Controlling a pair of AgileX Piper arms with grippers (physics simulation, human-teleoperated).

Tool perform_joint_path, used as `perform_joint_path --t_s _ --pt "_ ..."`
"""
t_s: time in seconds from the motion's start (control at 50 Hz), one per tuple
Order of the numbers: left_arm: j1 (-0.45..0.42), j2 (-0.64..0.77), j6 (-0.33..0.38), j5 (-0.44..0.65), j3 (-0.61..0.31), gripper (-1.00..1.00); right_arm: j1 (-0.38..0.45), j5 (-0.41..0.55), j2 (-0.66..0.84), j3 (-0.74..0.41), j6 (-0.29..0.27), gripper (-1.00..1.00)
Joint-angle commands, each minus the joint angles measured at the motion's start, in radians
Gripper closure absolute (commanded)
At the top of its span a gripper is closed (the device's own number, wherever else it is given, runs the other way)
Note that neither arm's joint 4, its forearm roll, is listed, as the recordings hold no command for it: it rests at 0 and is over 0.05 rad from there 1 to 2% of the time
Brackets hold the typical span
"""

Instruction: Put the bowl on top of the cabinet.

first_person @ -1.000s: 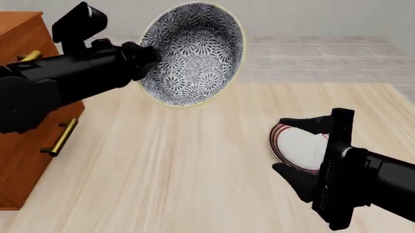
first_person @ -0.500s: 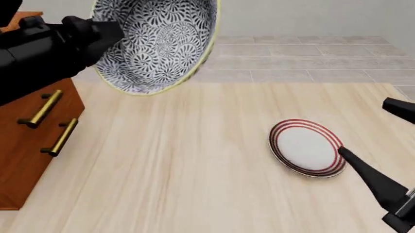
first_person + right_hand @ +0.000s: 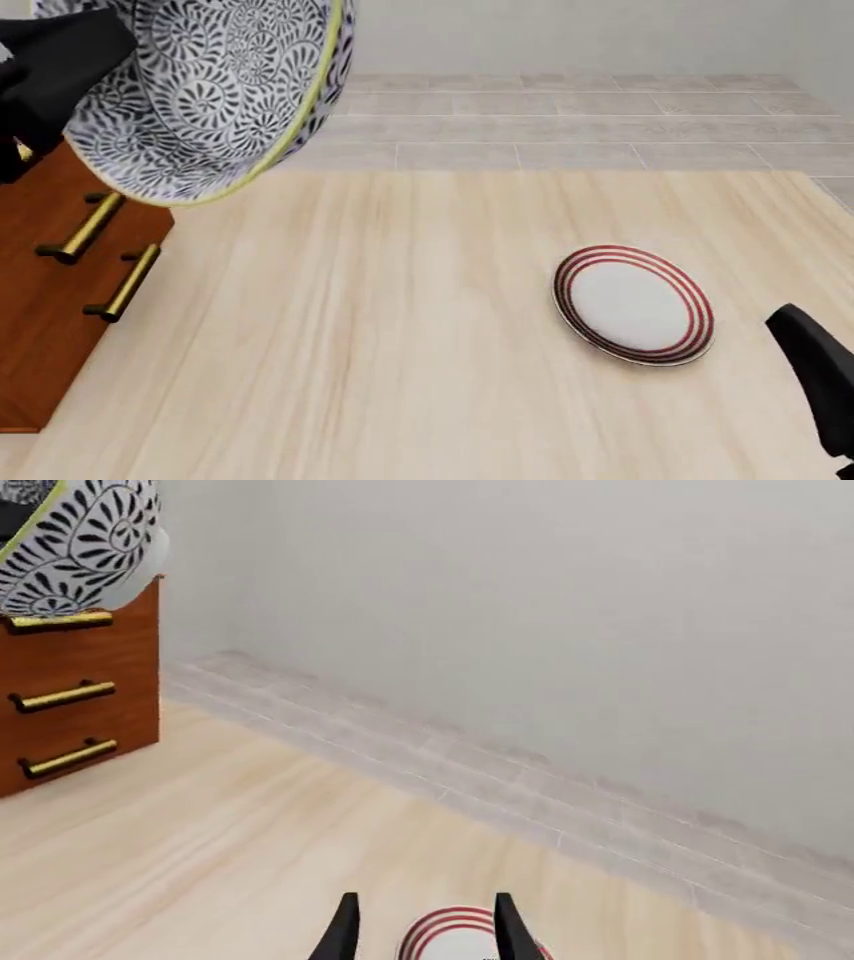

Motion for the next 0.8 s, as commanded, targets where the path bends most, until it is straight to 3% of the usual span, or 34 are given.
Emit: perform_joint_path --t_s 0.02,0.14,0.2,0.22,0.34,0.38,0.4,0.42,0.44,0.46,0.48,0.5,0.54,0.56,0.58,0.62,0.64,0.66,0.8 --pt "0.023 -0.121 0.025 -0.020 0.050 1.00 -0.106 -0.109 -0.036 0.091 0.141 -1.00" --pt "0.050 -0.154 0.020 -0.031 0.088 1.00 -0.181 -0.159 -0.036 0.154 0.214 -1.00" --pt "0.069 -0.184 0.033 -0.040 0.102 1.00 -0.191 -0.172 -0.036 0.168 0.198 -1.00" --pt "0.070 -0.185 0.033 -0.037 0.102 1.00 -0.201 -0.183 -0.036 0.171 0.232 -1.00" --pt "0.097 -0.234 0.051 -0.032 0.107 1.00 -0.229 -0.199 -0.036 0.205 0.213 -1.00" --pt "0.099 -0.245 0.055 -0.031 0.111 1.00 -0.244 -0.207 -0.036 0.225 0.262 -1.00" --pt "0.099 -0.245 0.055 -0.031 0.112 1.00 -0.244 -0.207 -0.036 0.225 0.262 -1.00" --pt "0.108 -0.264 0.060 -0.034 0.116 1.00 -0.224 -0.214 -0.036 0.239 0.170 -1.00" --pt "0.108 -0.265 0.060 -0.034 0.116 1.00 -0.224 -0.214 -0.036 0.239 0.170 -1.00" --pt "0.110 -0.266 0.059 -0.035 0.120 1.00 -0.239 -0.208 -0.036 0.253 0.203 -1.00" --pt "0.120 -0.271 0.058 -0.038 0.128 1.00 -0.265 -0.244 -0.036 0.265 0.277 -1.00" --pt "0.118 -0.273 0.061 -0.042 0.129 1.00 -0.252 -0.242 -0.036 0.264 0.229 -1.00" --pt "0.126 -0.277 0.062 -0.049 0.139 1.00 -0.289 -0.199 -0.036 0.292 0.319 -1.00" --pt "0.129 -0.280 0.066 -0.051 0.142 1.00 -0.256 -0.195 -0.036 0.285 0.212 -1.00" --pt "0.130 -0.281 0.065 -0.055 0.145 1.00 -0.259 -0.204 -0.036 0.274 0.237 -1.00" --pt "0.133 -0.281 0.062 -0.056 0.147 1.00 -0.260 -0.178 -0.036 0.281 0.220 -1.00" --pt "0.134 -0.284 0.065 -0.058 0.150 1.00 -0.251 -0.202 -0.036 0.282 0.156 -1.00" --pt "0.137 -0.284 0.063 -0.057 0.149 1.00 -0.260 -0.191 -0.036 0.281 0.211 -1.00" --pt "0.136 -0.285 0.065 -0.065 0.156 1.00 -0.258 -0.196 -0.036 0.285 0.192 -1.00"
